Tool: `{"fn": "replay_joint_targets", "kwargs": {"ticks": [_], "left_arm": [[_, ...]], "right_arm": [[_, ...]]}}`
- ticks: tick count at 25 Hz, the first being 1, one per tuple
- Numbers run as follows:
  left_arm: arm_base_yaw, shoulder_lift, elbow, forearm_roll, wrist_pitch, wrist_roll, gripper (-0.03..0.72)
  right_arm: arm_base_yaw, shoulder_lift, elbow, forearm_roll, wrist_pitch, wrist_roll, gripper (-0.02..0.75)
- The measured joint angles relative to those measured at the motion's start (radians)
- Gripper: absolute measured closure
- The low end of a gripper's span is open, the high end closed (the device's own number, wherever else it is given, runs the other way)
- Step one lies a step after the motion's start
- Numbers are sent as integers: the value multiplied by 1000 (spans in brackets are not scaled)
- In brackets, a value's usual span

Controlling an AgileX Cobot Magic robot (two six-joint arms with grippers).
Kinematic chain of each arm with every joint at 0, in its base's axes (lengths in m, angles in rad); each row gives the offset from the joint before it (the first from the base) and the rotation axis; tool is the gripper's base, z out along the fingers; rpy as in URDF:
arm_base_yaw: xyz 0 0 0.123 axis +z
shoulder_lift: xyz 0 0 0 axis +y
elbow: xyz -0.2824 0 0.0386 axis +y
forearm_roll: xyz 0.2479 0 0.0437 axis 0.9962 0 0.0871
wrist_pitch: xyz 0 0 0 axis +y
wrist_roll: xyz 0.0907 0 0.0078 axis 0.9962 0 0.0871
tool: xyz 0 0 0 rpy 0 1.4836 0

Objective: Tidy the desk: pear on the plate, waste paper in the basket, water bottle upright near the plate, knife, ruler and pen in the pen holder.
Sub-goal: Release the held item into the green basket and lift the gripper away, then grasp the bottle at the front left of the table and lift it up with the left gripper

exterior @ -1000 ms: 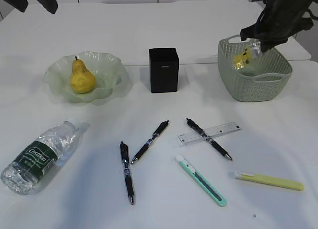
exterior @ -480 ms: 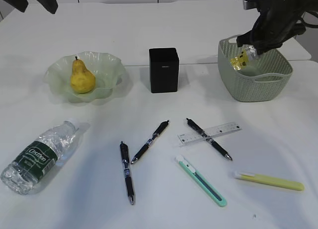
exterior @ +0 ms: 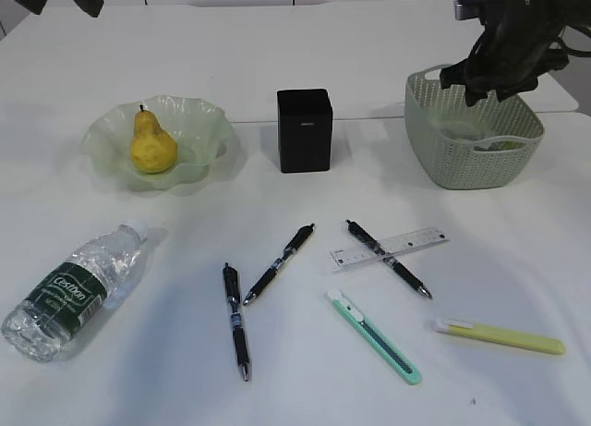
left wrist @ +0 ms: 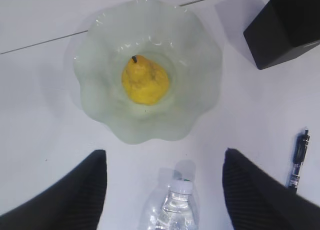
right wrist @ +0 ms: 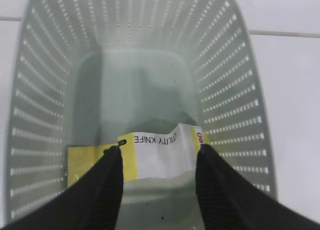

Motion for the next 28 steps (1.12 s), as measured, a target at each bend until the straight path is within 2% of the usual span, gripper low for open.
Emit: {"fn": "replay_joint_targets", "kwargs": {"ticks": [4,10,17,20,25,28], "left_arm": [[0,-4,0,0,1,0,179],[0,-17,0,0,2,0,179],[0,-17,0,-30,3,0,179],[0,-17,0,-57,5,0,179],[0,-23,0,-69,5,0,179],[0,-43,0,-69,5,0,179]], "right_arm": [[0,0,-24,14,59,16,349],[0,-7,-123,34,244,14,350],[0,-112,-139,73,436,-20,362],[0,-147,-139,130,469,-23,363],[0,-209,-123,297,480,-63,363],[3,-266,-70,337,480,-93,363]]}}
